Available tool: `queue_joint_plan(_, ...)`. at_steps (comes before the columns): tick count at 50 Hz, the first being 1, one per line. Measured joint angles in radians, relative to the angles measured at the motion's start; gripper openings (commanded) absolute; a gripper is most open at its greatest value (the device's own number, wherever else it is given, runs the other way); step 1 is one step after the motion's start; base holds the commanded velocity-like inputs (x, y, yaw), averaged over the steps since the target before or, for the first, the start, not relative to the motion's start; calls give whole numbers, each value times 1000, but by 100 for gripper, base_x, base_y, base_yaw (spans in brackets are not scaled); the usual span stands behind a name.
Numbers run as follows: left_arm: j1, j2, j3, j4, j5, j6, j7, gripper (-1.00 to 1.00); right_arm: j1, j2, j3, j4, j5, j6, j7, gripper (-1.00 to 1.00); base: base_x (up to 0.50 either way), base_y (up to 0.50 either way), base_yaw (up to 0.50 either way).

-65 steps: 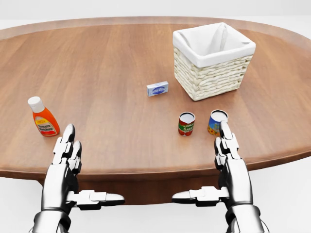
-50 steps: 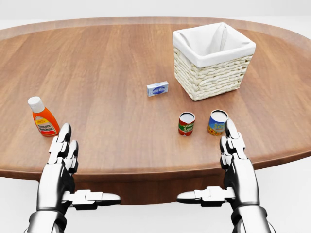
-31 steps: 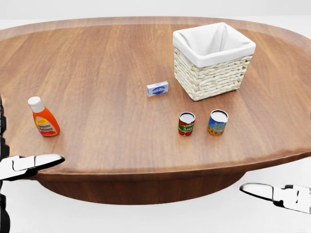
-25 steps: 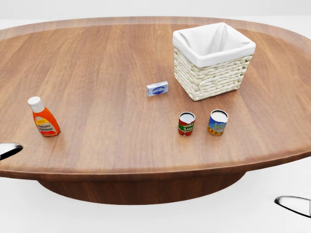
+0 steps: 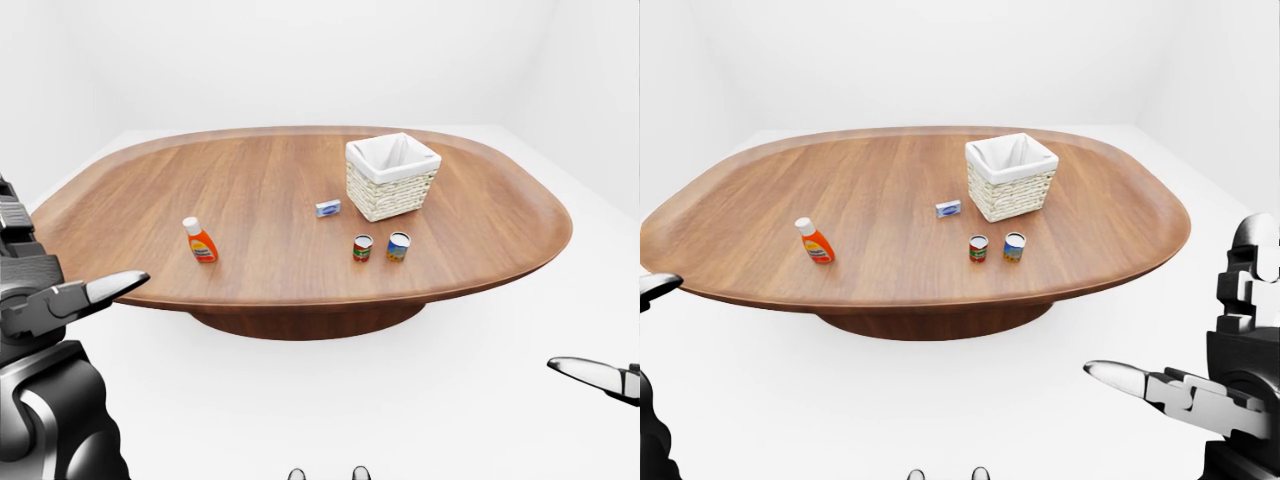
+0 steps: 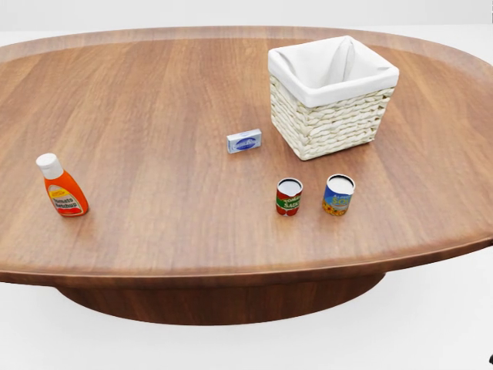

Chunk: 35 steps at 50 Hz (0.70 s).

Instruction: Pick up the tomato sauce, and put it in the basket.

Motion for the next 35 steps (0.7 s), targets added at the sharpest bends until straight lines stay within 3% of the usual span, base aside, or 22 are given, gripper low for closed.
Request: queue_joint_plan(35,12,-9,-4,-26,-2,0,-8,100,32,-39,21,-15,17,0,-23,100,0,-24,0)
